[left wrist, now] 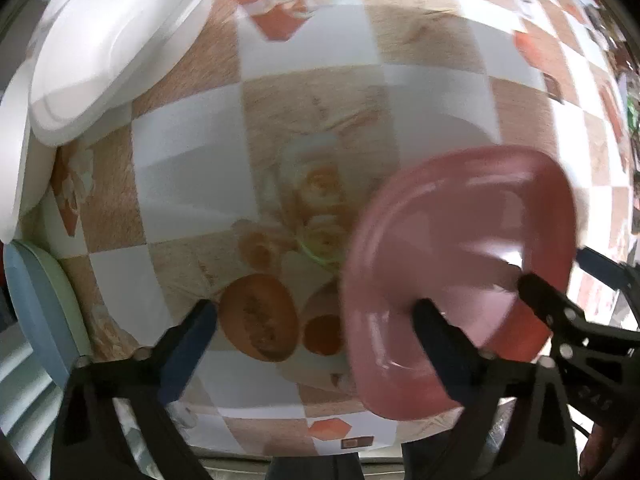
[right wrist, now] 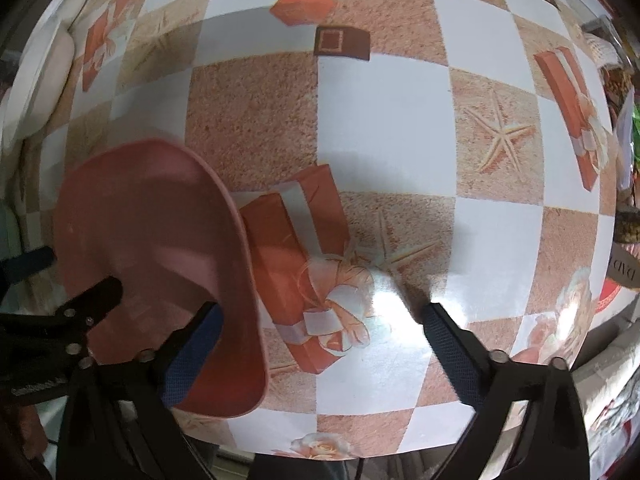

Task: Organize plates and bowls
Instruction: 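Close both grippers on the pink plate's rim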

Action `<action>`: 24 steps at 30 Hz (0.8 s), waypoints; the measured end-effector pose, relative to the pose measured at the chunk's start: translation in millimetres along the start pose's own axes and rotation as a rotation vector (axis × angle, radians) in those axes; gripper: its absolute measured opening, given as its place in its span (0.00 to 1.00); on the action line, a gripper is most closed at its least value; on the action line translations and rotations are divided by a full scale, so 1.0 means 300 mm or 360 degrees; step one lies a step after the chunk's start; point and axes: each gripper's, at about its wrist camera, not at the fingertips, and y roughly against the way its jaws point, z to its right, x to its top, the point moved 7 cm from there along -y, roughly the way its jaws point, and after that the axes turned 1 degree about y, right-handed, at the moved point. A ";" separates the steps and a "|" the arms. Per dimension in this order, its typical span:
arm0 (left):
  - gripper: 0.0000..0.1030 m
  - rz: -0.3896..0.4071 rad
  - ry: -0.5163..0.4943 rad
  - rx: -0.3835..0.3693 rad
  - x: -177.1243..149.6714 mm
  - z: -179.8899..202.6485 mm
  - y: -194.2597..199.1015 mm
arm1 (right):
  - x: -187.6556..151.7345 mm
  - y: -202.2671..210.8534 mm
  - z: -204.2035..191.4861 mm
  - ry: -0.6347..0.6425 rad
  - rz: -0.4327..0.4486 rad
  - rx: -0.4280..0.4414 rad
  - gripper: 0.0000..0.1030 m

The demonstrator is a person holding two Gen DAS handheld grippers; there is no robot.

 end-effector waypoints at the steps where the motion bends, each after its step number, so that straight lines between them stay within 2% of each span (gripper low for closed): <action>1: 0.87 0.0015 -0.0029 0.0013 0.000 0.009 0.005 | 0.001 0.014 -0.011 0.0019 0.0020 0.0010 0.76; 2: 0.86 0.0036 -0.0074 0.0051 0.002 0.020 0.011 | 0.003 0.024 -0.020 0.0035 0.0032 0.0019 0.66; 4: 0.80 0.0055 -0.0127 0.0077 0.005 0.038 0.016 | 0.008 0.038 -0.031 0.0044 0.0046 0.0037 0.55; 5: 0.77 0.0057 -0.0141 0.0062 0.005 0.047 0.018 | 0.007 0.040 -0.032 0.0039 0.0045 0.0040 0.52; 7: 0.65 0.0055 -0.0142 0.0008 0.002 0.056 0.030 | 0.011 0.039 -0.026 0.0017 0.0046 0.0052 0.48; 9: 0.60 0.0059 -0.0144 -0.0025 -0.003 0.066 0.036 | 0.011 0.048 -0.049 0.0004 0.0043 0.0118 0.35; 10: 0.56 0.0064 -0.0161 -0.0022 -0.006 0.071 0.039 | 0.003 0.054 -0.064 0.0000 0.0029 0.0167 0.21; 11: 0.55 0.0067 -0.0173 -0.0025 -0.008 0.076 0.039 | -0.009 0.054 -0.094 -0.0006 0.0002 0.0205 0.17; 13: 0.45 0.0067 -0.0195 -0.0030 -0.016 0.076 0.044 | -0.012 0.052 -0.109 0.0016 0.0014 0.0157 0.17; 24: 0.38 0.0042 -0.0233 0.0070 -0.117 -0.007 0.011 | -0.055 0.035 -0.207 0.0066 -0.0079 0.0174 0.17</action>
